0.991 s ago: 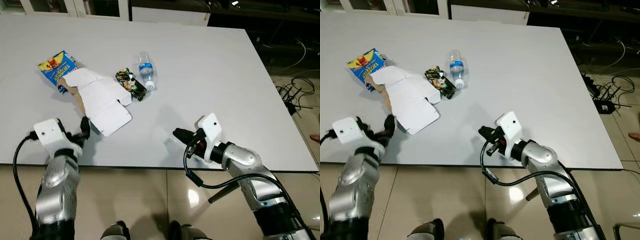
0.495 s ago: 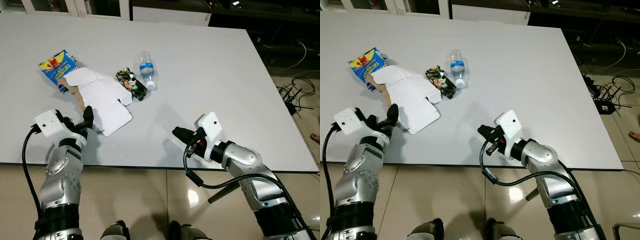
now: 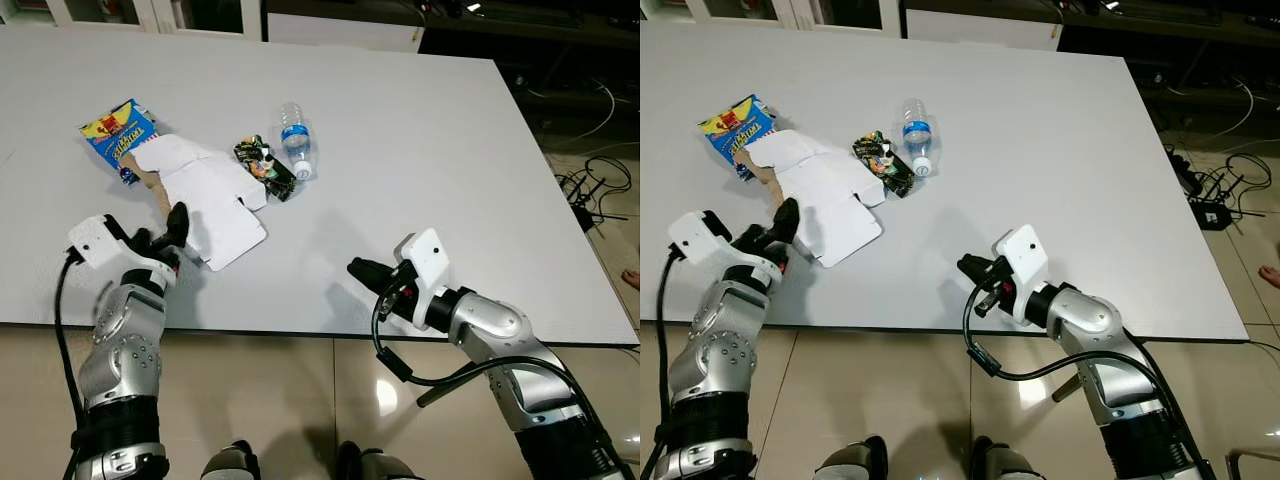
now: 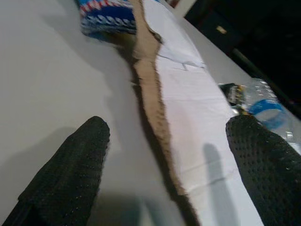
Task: Picking trash to rubbish bin
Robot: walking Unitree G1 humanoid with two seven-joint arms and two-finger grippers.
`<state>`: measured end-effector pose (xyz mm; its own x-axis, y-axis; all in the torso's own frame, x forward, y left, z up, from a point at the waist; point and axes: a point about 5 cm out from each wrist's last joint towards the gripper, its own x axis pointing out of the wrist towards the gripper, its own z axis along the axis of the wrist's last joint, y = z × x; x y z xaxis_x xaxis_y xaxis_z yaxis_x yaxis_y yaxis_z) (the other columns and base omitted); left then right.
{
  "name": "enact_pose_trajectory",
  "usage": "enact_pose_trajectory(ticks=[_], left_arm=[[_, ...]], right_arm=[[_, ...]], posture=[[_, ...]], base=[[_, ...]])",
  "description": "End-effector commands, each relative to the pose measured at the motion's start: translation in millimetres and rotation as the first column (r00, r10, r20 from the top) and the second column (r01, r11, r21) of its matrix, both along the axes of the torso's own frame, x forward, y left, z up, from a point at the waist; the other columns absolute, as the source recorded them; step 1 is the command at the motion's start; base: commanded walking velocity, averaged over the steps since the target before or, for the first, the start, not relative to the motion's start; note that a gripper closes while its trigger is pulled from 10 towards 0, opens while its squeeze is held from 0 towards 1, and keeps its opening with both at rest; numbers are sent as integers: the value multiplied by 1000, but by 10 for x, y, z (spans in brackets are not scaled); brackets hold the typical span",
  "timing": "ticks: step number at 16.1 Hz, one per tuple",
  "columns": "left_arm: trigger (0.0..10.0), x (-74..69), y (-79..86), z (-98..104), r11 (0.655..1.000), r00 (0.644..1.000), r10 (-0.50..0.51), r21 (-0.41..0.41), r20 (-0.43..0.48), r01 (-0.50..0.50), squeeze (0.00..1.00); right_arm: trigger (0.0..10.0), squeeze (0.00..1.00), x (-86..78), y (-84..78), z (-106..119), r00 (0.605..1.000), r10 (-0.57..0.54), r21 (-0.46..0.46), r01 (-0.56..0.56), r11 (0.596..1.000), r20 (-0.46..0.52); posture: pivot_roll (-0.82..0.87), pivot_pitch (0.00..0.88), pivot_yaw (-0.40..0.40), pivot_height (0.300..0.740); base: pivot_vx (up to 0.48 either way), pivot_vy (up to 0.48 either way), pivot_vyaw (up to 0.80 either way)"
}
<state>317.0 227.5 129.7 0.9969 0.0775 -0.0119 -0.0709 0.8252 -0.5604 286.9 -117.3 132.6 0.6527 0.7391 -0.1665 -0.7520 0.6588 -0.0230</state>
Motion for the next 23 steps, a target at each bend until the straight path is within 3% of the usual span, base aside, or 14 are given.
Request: enact_pose_trajectory(ticks=[1,3,4,9,13,16,19,23], left_arm=[[10000,-32,-103,-252,995,990,-77,-67,-114,70,0],[10000,-28,-129,-291,980,971,-191,-83,-144,180,0],[10000,-29,-121,-295,978,969,-198,-90,-147,187,0],[10000,-78,-40,-363,963,956,-213,-207,-200,171,0],[10000,-100,68,-429,930,960,-167,-360,-223,78,0],[10000,-154,16,-579,883,921,-261,-457,-291,106,0],[10000,-175,-25,-629,878,892,-311,-458,-327,138,0],[10000,-198,43,-695,891,859,-327,-432,-393,142,0]], right_arm=[[10000,0,-24,-51,9,1000,-12,-9,12,1000,-5],[10000,0,-26,-59,12,1000,-11,-15,11,1000,-6],[10000,0,-29,-62,11,1000,-11,-16,11,1000,-7],[10000,0,-52,-57,-1,1000,-13,-17,12,1000,-11],[10000,0,-53,-61,0,1000,-11,-20,11,1000,-10],[10000,0,-62,-69,1,1000,-9,-23,9,1000,-11],[10000,0,-68,-65,-6,1000,-10,-21,10,1000,-12],[10000,0,-77,-48,-19,1000,-8,-18,8,1000,-15]], posture=[[-115,216,-64,740],[-116,219,-65,740],[-116,221,-64,740],[-116,221,-64,740],[-116,221,-64,740],[-119,219,-60,740],[-116,218,-55,740],[-113,217,-50,740]], base=[[0,0,0],[0,0,0],[0,0,0],[0,0,0],[0,0,0],[0,0,0],[0,0,0],[0,0,0]])
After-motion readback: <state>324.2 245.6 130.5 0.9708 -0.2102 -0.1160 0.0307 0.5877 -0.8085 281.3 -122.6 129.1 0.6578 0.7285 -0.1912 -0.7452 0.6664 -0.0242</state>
